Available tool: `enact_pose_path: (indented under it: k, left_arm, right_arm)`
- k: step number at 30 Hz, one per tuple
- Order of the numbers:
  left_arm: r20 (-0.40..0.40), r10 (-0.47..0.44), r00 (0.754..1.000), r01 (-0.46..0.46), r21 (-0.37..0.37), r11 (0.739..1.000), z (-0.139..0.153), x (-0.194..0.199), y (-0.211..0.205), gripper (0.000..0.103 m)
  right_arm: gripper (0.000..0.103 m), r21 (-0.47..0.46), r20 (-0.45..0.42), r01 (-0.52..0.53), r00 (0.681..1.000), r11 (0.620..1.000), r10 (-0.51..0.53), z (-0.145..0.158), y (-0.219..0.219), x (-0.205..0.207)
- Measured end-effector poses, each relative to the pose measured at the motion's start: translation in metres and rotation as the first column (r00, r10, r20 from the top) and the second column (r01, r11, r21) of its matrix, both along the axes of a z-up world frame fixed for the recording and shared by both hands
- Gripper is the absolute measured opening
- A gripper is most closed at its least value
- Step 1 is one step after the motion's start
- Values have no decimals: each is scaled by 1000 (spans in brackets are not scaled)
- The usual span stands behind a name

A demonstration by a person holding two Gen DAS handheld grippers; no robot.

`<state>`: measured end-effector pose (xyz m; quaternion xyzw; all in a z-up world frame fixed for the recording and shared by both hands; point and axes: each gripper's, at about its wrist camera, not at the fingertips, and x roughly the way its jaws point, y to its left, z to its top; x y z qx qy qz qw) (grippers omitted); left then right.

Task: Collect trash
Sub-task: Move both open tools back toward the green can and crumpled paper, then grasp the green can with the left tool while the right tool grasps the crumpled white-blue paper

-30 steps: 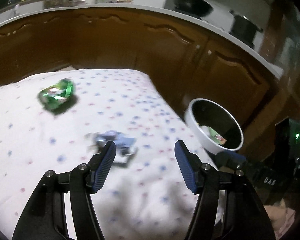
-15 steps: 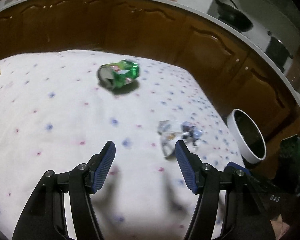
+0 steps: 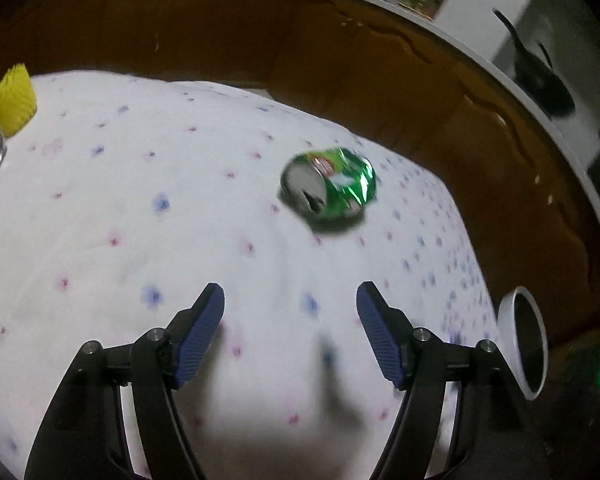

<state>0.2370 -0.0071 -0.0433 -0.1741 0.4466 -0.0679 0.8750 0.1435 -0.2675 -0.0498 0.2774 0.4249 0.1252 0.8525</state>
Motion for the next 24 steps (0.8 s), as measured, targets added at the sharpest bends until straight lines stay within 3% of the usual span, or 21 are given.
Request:
enact_pose_path:
  k: [10, 12, 13, 14, 19, 20, 22, 24]
  left_arm:
    - [-46, 47, 998, -50, -58, 997, -3, 64, -3, 70]
    - [-59, 63, 996, -66, -55, 996, -7, 76, -5, 71]
    - [-61, 66, 996, -69, -51, 996, -8, 80, -6, 71]
    - [-64, 75, 995, -78, -40, 996, -9, 84, -7, 71]
    - [-63, 90, 994, -91, -6, 996, -17, 98, -15, 70]
    - [-58, 90, 994, -90, 2, 996, -18, 98, -16, 67]
    - [-42, 81, 996, -81, 3, 997, -18, 99, -18, 37]
    - [-17, 71, 997, -70, 23, 997, -15, 97, -23, 34]
  right_arm:
    - [81, 80, -36, -10, 999, 997, 13, -13, 4, 26]
    - [58, 62, -24, -28, 999, 998, 30, -15, 8, 28]
    - [26, 49, -25, -34, 999, 998, 35, -15, 9, 29]
    - [14, 29, -29, -36, 999, 999, 37, -17, 10, 29]
    - [14, 23, 25, -29, 999, 999, 28, -12, 2, 17]
    - [14, 22, 32, -27, 999, 999, 26, -9, -2, 12]
    - [14, 21, 35, -25, 999, 999, 24, -7, -8, 7]
    - [14, 17, 36, -18, 999, 1000, 17, -5, -13, 3]
